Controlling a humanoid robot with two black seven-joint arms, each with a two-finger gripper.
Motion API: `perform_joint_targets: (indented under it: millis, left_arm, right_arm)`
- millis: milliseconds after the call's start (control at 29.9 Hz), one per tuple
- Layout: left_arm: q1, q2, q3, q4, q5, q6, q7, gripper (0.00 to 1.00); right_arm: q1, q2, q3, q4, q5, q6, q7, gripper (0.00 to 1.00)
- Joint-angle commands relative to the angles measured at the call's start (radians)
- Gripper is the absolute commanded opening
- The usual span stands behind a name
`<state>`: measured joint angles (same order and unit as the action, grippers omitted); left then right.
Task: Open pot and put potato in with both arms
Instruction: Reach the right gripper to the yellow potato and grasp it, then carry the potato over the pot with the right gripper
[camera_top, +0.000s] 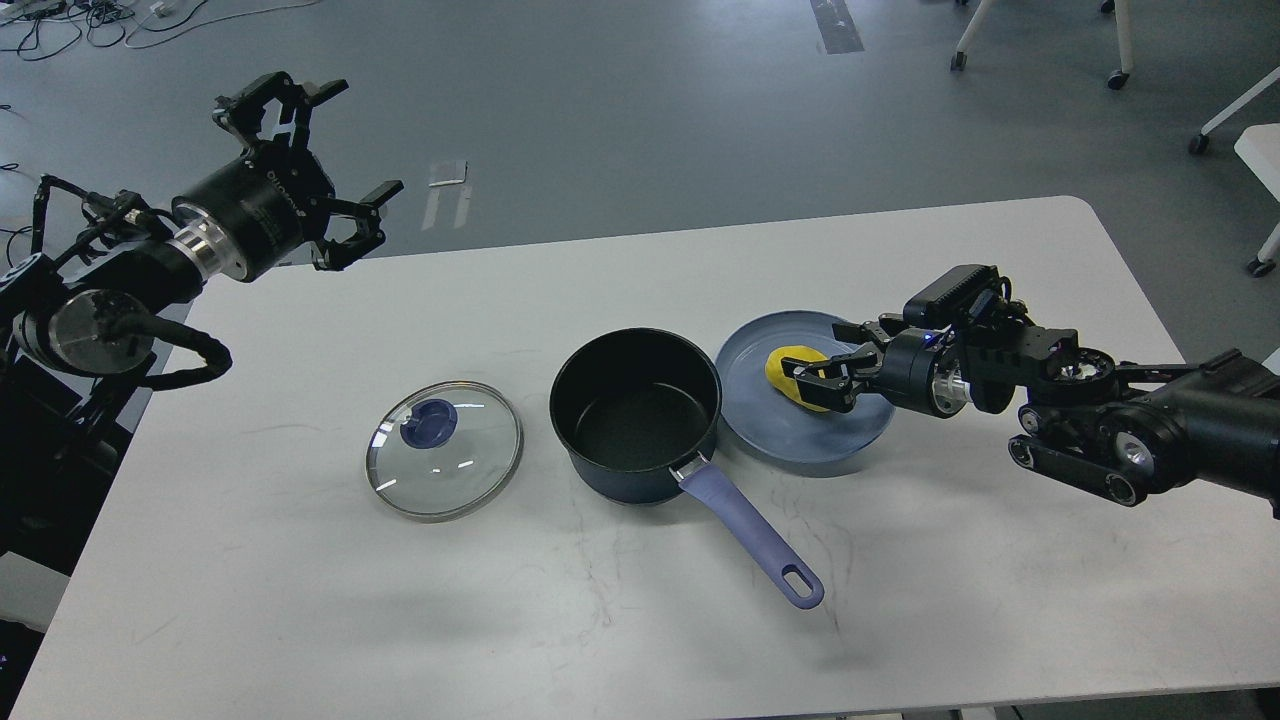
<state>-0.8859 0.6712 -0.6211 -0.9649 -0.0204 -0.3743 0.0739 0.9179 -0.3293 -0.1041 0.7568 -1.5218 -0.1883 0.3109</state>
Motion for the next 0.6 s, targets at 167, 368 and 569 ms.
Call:
perform_joint_targets:
  millis: [167, 368, 569]
  left_arm:
    - [0.001, 0.008, -0.002, -0.014, 0.004, 0.002, -0.002, 0.98]
    - [0.007, 0.013, 0.000, -0.014, 0.007, 0.002, -0.049, 0.98]
    - [0.010, 0.013, 0.001, -0.014, 0.008, 0.002, -0.054, 0.98]
  right_arm:
    - [-0.027, 0.001, -0.008, -0.001, 0.000, 0.000, 0.000, 0.69]
    - [-0.047, 0.004, -0.008, -0.002, 0.000, -0.002, 0.000, 0.56]
    - [-0.033, 0.030, -0.005, -0.002, 0.003, -0.057, 0.002, 0.48]
